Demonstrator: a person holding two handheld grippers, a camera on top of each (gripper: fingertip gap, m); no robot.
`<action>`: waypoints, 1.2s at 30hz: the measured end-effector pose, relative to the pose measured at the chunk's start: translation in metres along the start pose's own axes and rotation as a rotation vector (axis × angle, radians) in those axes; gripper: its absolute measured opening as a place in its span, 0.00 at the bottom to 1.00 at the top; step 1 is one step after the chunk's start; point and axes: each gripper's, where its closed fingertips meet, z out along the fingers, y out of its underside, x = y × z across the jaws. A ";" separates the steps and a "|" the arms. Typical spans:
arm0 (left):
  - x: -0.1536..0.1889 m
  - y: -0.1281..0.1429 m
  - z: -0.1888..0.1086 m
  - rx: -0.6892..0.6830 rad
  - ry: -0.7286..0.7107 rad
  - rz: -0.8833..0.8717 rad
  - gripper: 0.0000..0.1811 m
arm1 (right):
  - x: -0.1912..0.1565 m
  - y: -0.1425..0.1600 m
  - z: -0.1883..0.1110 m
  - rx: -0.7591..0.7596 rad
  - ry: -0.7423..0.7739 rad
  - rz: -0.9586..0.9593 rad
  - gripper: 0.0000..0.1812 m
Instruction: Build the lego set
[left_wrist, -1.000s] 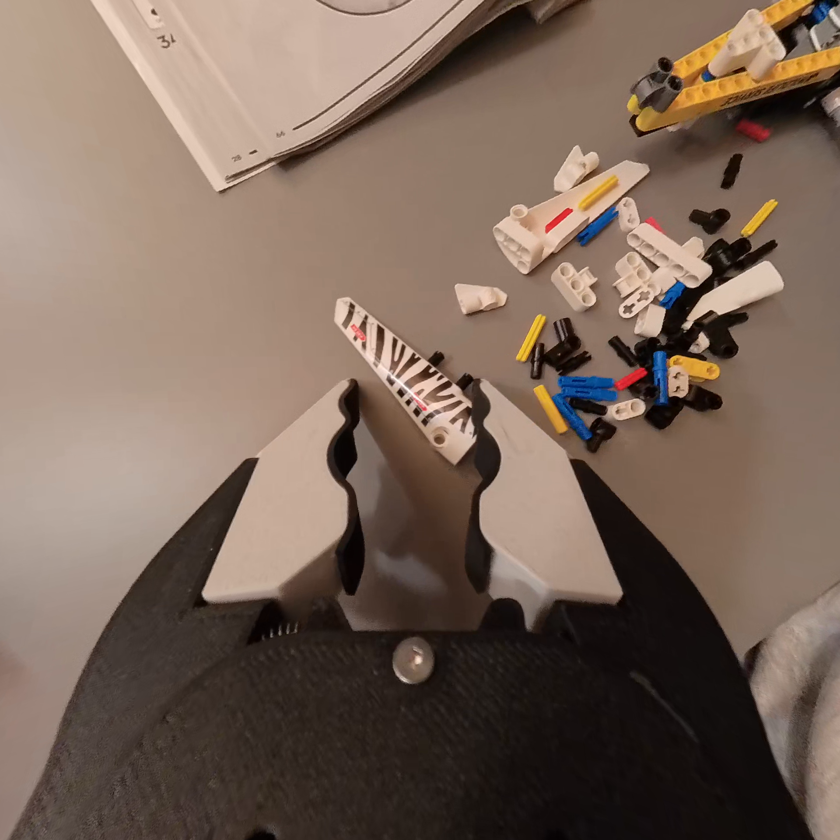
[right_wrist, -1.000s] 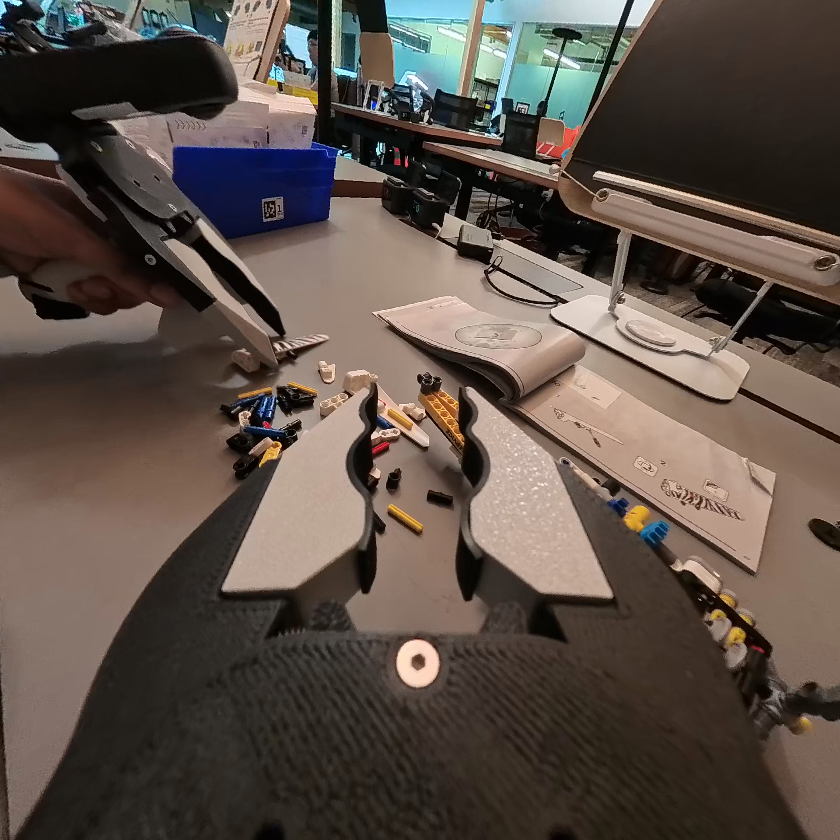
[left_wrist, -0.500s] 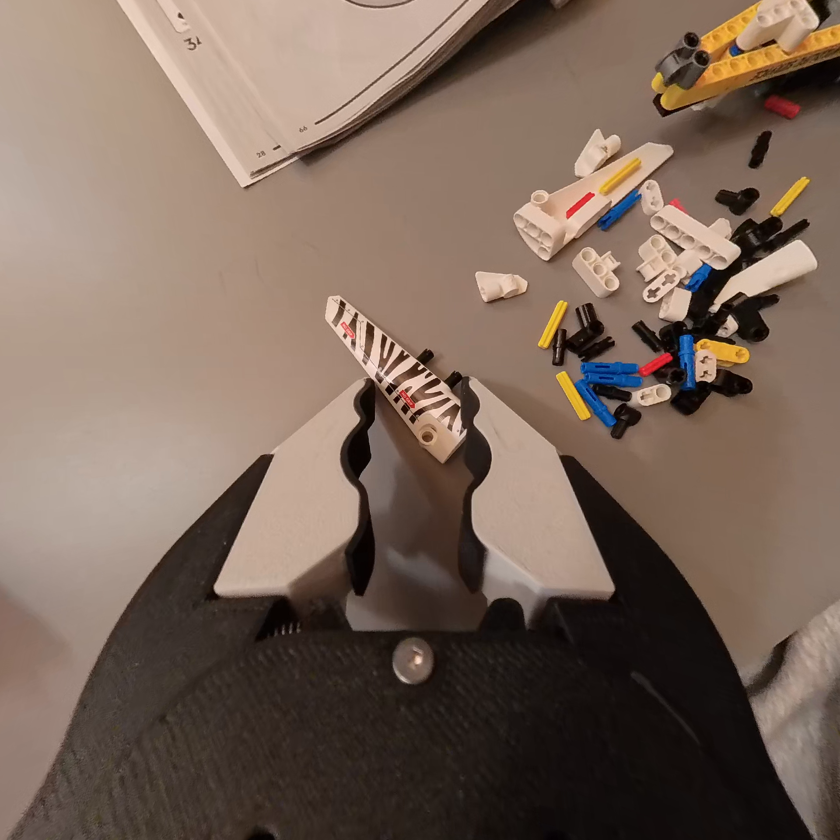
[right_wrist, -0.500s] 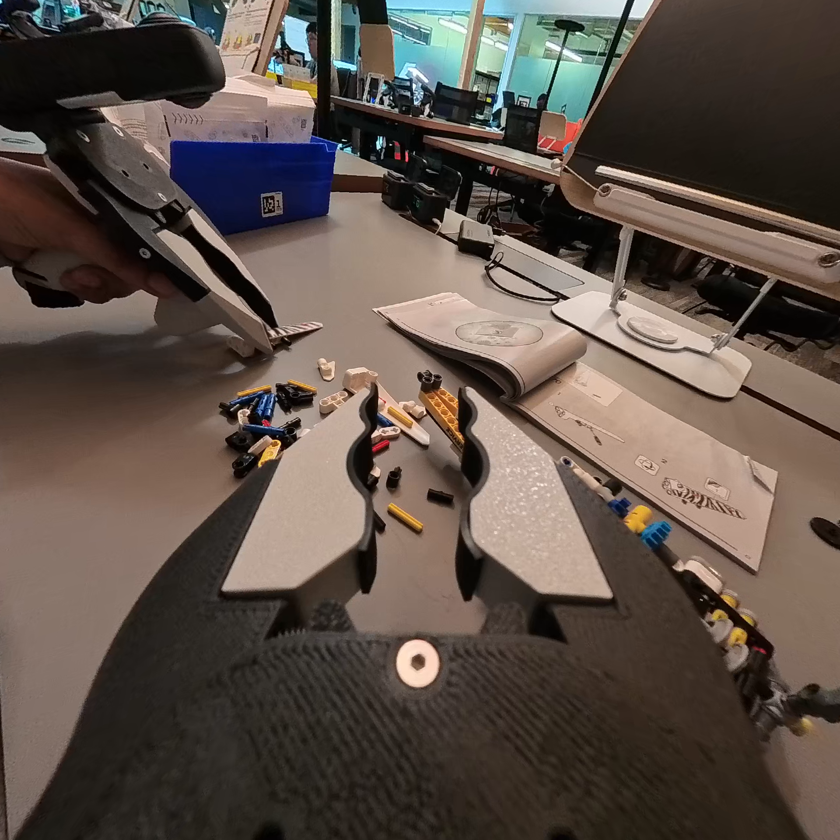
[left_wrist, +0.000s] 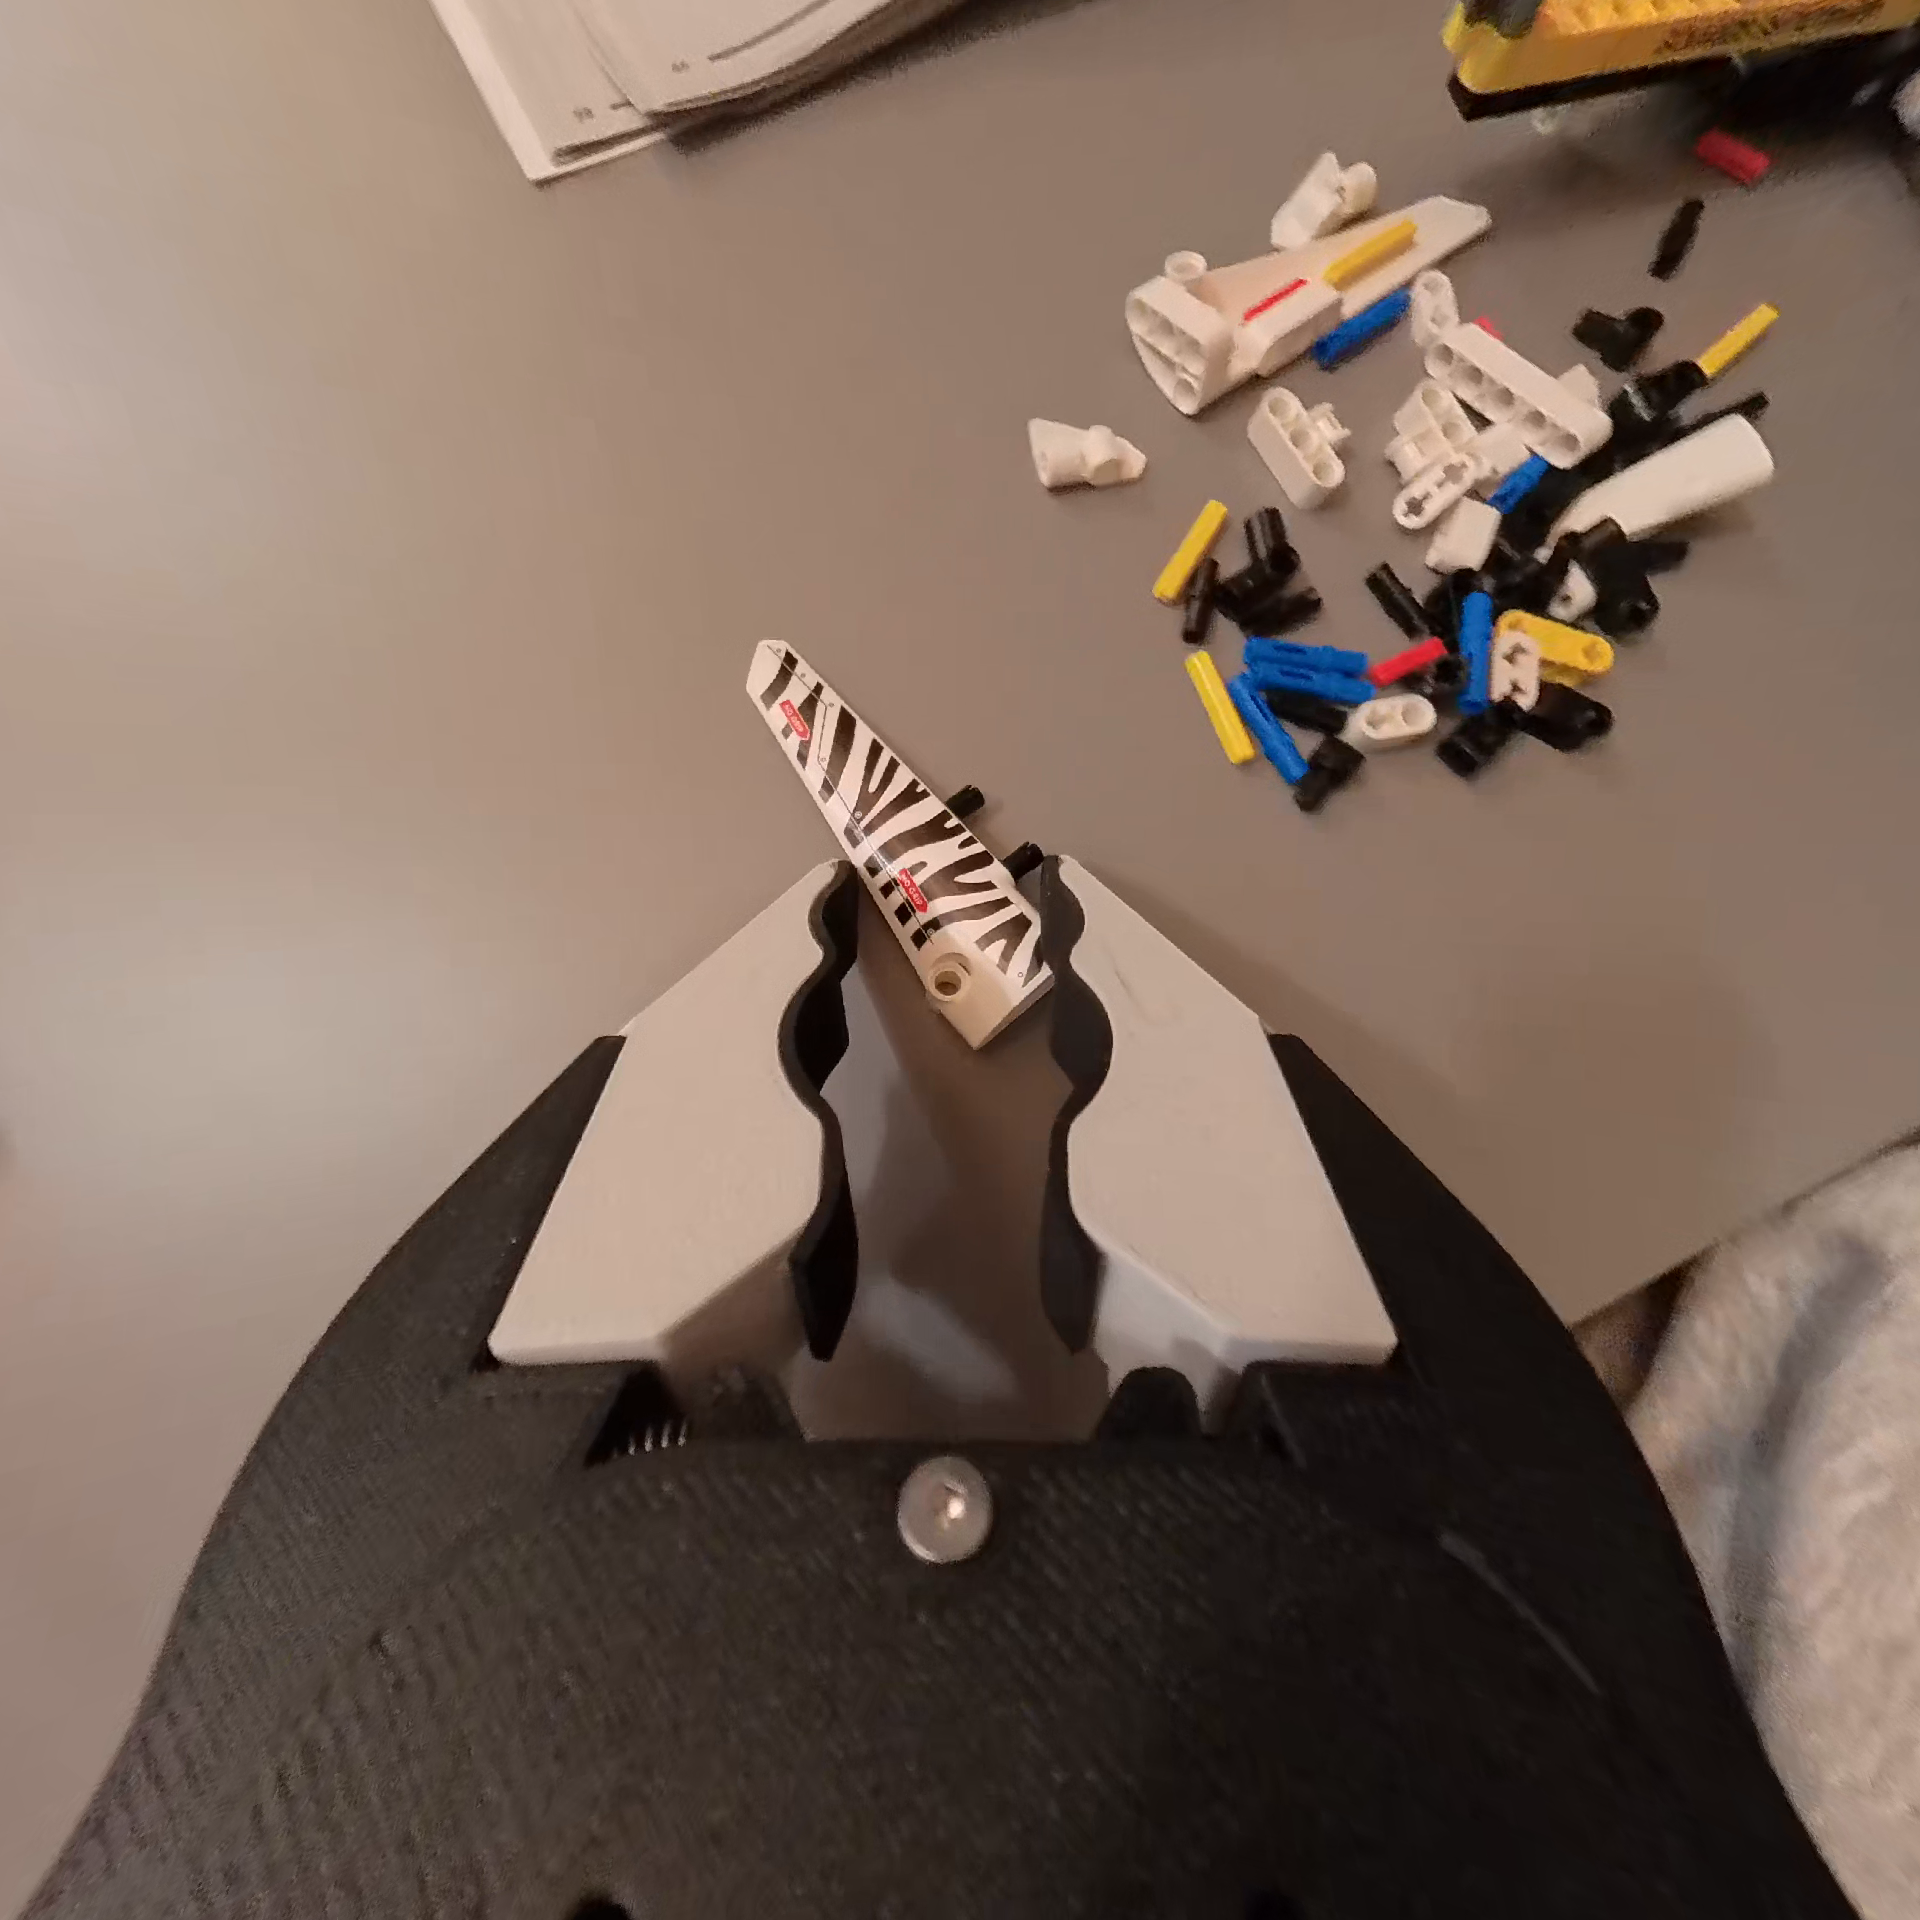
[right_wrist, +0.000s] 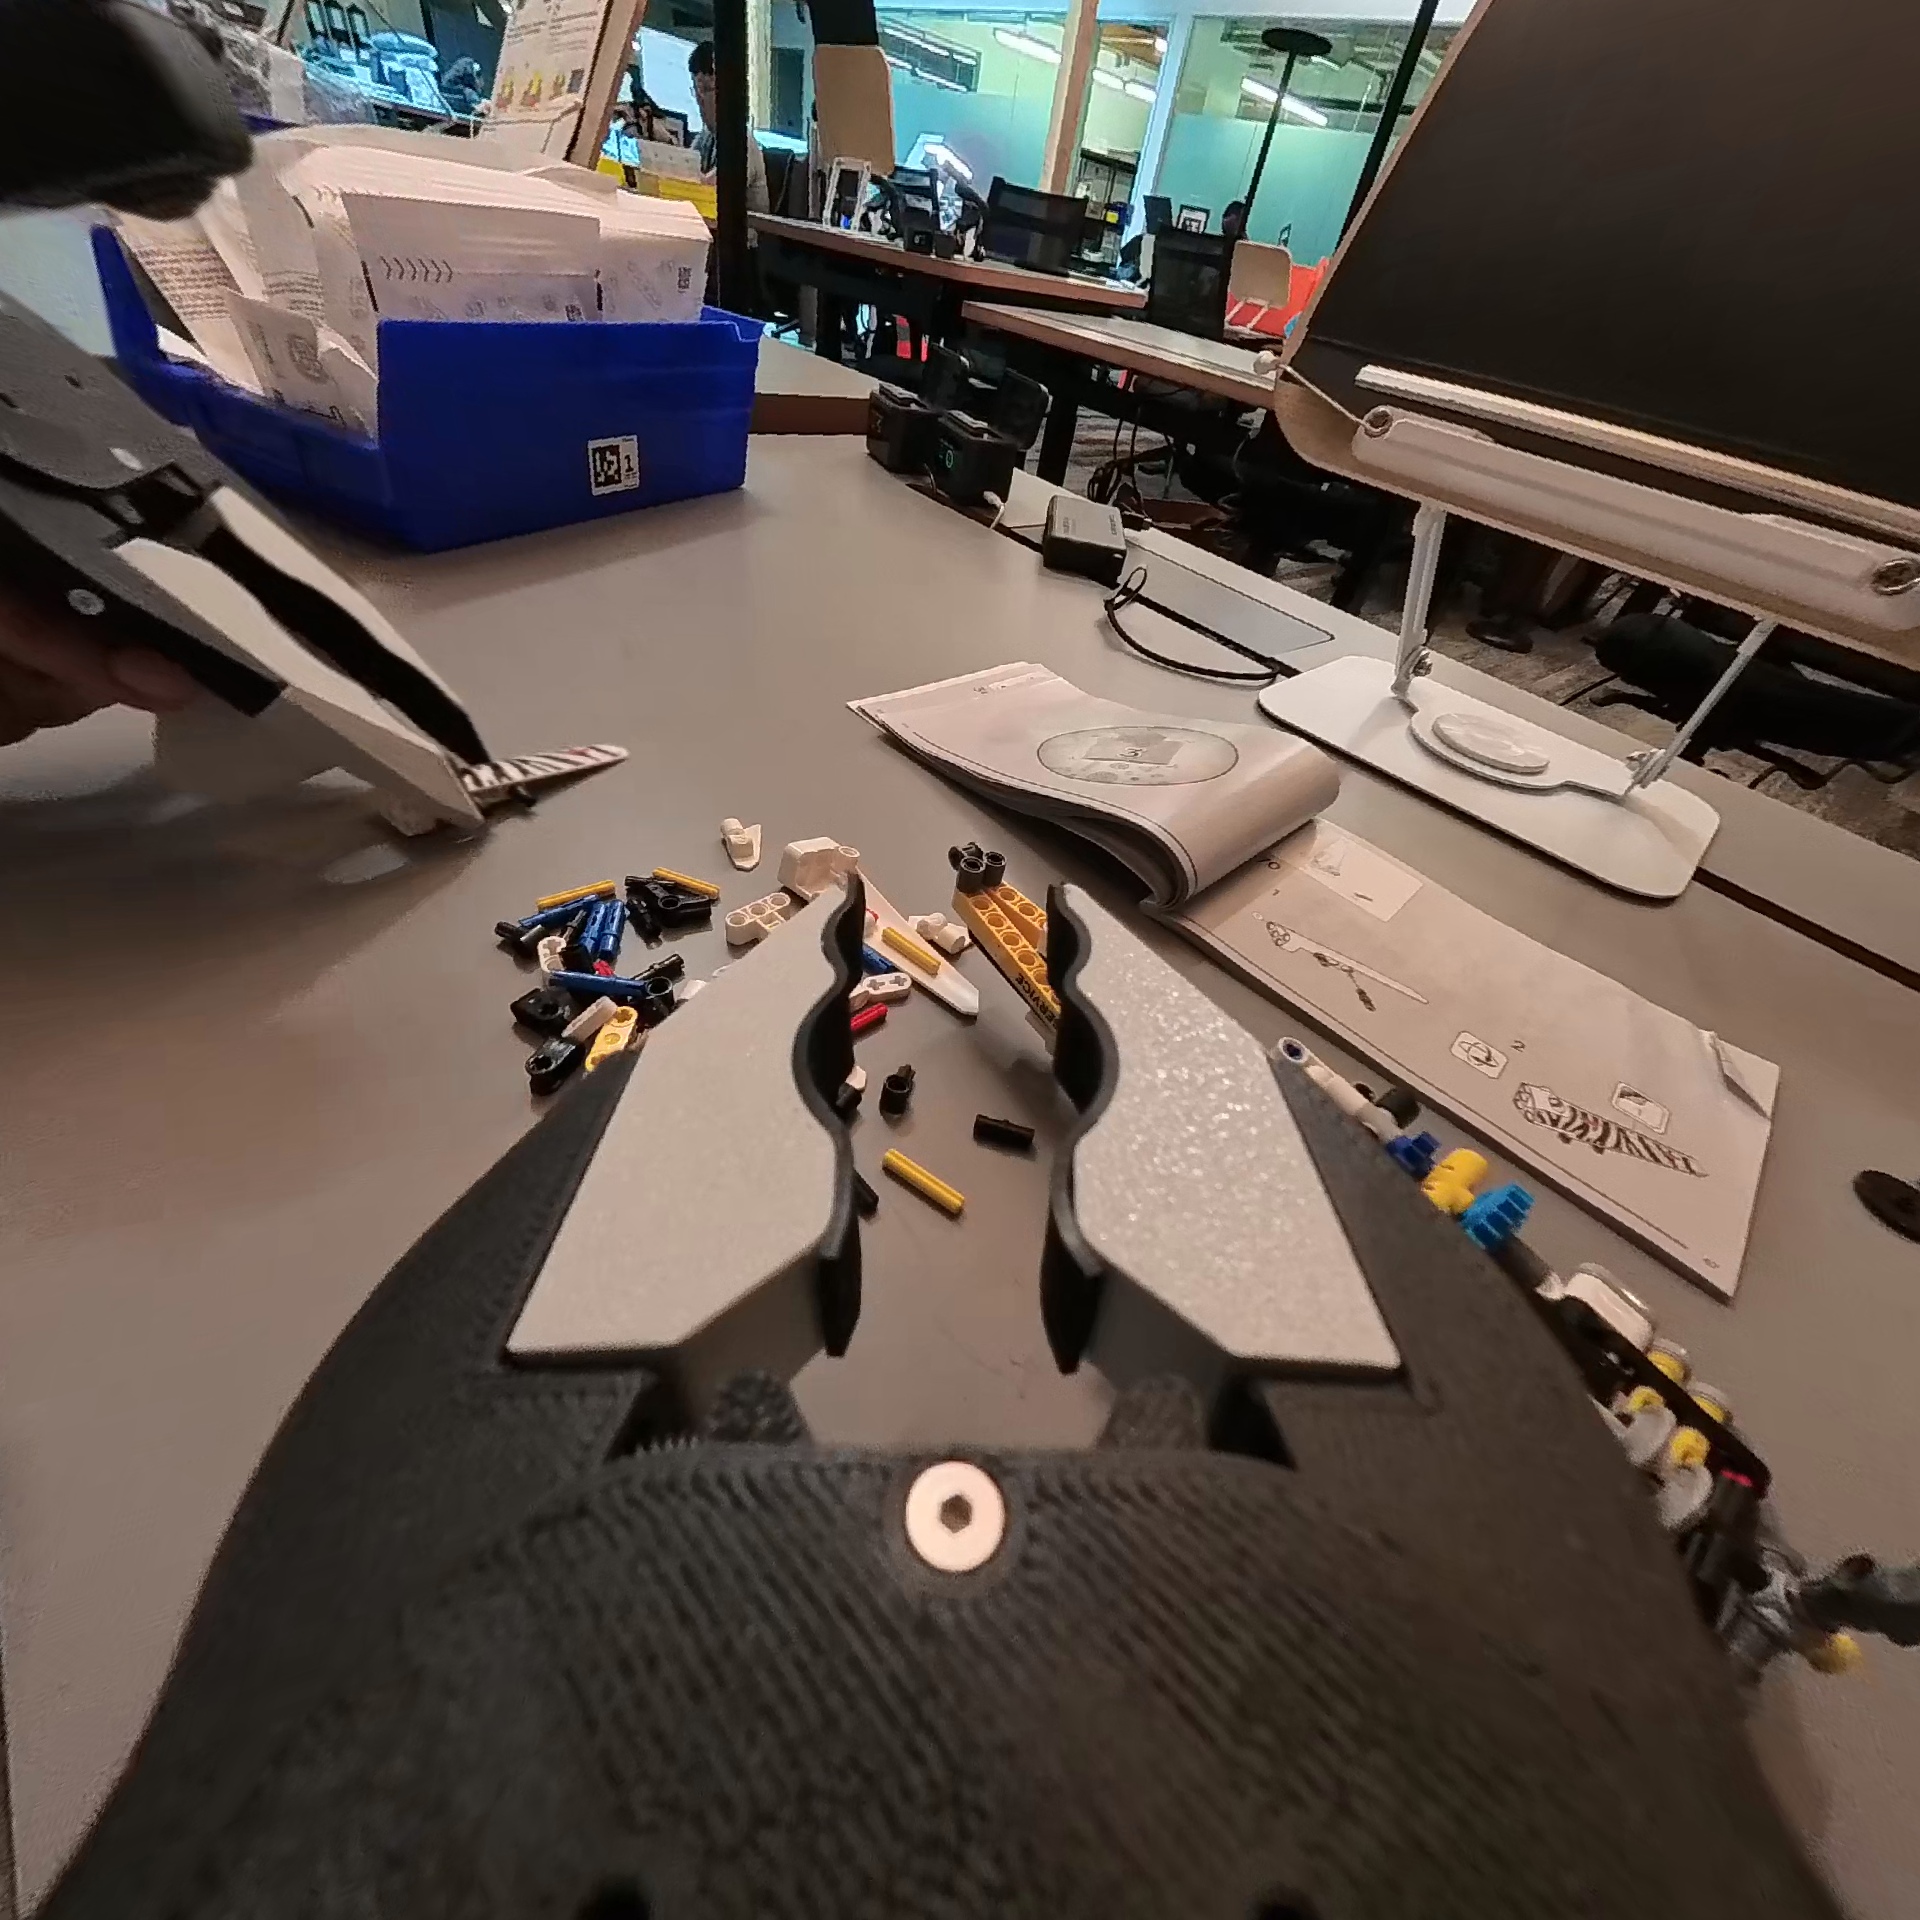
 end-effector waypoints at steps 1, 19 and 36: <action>0.005 0.002 -0.001 -0.001 0.004 0.013 0.20 | 0.000 0.000 0.000 -0.001 0.001 -0.003 0.18; 0.056 0.010 -0.010 0.016 0.152 0.090 0.19 | -0.013 -0.002 0.002 -0.007 -0.002 -0.038 0.18; 0.124 -0.041 -0.014 0.145 0.373 0.276 0.15 | -0.016 -0.010 -0.005 0.037 -0.008 -0.014 0.18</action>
